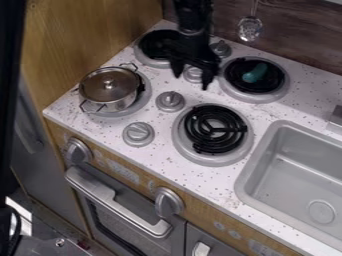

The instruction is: Take the green object and put in the middle of the stove

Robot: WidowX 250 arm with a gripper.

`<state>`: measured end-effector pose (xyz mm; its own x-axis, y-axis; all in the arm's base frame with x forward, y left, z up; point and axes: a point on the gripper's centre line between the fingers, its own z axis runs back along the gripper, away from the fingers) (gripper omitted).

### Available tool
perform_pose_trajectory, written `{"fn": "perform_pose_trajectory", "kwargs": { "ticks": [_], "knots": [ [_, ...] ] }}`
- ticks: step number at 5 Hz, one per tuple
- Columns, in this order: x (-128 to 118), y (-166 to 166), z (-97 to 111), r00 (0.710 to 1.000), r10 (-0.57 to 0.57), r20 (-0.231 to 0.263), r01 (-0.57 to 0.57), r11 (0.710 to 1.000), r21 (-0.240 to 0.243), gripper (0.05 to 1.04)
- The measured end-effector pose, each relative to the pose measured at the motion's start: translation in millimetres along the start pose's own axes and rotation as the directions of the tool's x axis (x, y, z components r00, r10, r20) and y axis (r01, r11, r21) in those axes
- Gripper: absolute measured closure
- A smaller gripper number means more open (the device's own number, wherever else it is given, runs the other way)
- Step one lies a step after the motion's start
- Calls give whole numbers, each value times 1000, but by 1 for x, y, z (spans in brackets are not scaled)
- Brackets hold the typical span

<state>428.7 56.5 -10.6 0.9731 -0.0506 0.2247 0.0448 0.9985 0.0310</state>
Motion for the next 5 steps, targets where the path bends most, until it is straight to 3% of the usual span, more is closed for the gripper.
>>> {"fn": "perform_pose_trajectory", "kwargs": {
  "ticks": [1,2,3,4,5],
  "knots": [
    [33,-26,-9,987,-65,148,71,997,-29,83],
    [60,-44,-18,964,-81,253,93,995,-36,83],
    [86,-50,-28,957,-112,269,129,990,-49,83],
    [92,-50,-47,965,-136,224,151,987,-51,83],
    [89,-50,-50,970,-135,200,148,988,-49,139]
  ]
}}
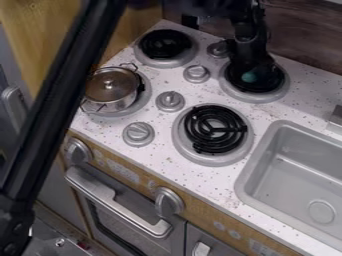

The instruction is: Take the green object and put in the middle of the stove

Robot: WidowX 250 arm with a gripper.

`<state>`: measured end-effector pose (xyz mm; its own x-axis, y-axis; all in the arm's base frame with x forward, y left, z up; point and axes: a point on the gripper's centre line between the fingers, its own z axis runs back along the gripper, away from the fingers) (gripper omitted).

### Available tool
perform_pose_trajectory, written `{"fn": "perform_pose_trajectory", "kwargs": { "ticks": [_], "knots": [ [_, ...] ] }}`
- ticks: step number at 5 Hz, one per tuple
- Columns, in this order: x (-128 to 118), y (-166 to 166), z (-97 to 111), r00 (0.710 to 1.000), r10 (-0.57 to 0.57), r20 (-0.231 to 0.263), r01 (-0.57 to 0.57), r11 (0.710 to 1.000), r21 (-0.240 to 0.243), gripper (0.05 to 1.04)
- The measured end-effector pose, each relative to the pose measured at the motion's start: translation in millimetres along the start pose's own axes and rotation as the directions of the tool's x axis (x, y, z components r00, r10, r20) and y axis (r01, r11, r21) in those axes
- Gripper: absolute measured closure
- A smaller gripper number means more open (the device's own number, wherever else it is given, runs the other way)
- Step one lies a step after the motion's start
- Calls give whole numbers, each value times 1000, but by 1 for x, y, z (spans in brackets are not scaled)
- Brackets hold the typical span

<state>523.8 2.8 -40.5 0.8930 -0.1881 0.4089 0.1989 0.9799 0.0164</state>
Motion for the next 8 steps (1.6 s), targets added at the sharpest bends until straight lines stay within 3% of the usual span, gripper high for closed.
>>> {"fn": "perform_pose_trajectory", "kwargs": {
  "ticks": [2,4,5,8],
  "knots": [
    [-15,0,10,999,-28,-22,28,999,28,646],
    [-39,29,35,997,69,-15,-68,994,90,649],
    [-55,74,41,991,129,-29,-124,982,144,650],
    [-75,130,43,972,232,-41,-220,957,189,650]
  ]
}}
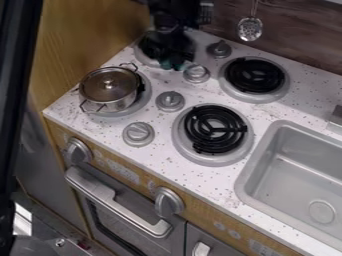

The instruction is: Take the green object and put in the middle of the stove

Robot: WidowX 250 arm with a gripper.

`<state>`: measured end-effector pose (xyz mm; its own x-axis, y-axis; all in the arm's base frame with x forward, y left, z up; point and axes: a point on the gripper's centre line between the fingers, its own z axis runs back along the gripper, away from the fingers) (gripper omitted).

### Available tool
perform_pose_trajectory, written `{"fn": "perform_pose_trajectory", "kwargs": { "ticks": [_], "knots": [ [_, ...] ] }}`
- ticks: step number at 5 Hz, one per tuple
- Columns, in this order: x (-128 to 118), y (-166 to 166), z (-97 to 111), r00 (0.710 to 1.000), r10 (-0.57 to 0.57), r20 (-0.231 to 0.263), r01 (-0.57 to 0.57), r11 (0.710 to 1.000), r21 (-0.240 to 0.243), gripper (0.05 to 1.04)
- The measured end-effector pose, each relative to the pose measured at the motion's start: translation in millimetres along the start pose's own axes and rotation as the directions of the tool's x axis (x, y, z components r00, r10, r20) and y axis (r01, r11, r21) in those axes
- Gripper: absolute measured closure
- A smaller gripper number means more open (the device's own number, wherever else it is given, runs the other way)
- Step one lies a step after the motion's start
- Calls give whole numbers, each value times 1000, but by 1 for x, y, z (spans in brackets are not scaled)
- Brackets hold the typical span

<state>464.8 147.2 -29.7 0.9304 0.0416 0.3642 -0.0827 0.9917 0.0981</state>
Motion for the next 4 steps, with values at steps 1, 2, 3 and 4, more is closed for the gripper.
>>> {"fn": "perform_pose_trajectory", "kwargs": {
  "ticks": [1,2,3,4],
  "knots": [
    [-11,-4,-5,1000,-6,-27,6,1000,-24,572],
    [-19,-10,-8,999,-29,-40,27,998,-50,264],
    [-16,-19,-3,997,-69,-46,66,996,-68,82],
    [6,-29,35,985,-166,-41,165,986,-27,84]
  ]
}}
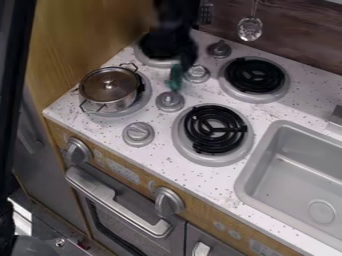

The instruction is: Take the green object and put in the middle of the stove

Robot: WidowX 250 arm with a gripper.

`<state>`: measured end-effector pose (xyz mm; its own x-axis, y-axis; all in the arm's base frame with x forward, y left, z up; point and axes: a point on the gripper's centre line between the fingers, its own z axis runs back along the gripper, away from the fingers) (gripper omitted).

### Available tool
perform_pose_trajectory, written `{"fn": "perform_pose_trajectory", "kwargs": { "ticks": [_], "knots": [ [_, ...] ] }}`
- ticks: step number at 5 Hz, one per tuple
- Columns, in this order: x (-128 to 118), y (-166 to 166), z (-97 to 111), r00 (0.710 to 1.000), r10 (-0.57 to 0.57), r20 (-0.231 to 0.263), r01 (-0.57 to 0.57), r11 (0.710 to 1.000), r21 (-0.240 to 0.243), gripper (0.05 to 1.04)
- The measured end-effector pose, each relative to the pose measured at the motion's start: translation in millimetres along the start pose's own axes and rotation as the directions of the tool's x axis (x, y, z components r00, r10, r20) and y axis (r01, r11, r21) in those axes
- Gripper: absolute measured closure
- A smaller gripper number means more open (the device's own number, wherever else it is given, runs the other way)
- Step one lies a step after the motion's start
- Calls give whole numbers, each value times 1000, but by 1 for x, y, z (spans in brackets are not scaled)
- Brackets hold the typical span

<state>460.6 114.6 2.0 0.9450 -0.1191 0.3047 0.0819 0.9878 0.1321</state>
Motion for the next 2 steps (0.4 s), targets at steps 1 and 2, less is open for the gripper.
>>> {"fn": "perform_pose_trajectory", "kwargs": {
  "ticks": [1,2],
  "knots": [
    [7,-20,23,997,-36,-73,37,999,18,84],
    [-1,-33,29,989,12,-148,-23,997,-71,84]
  ]
}}
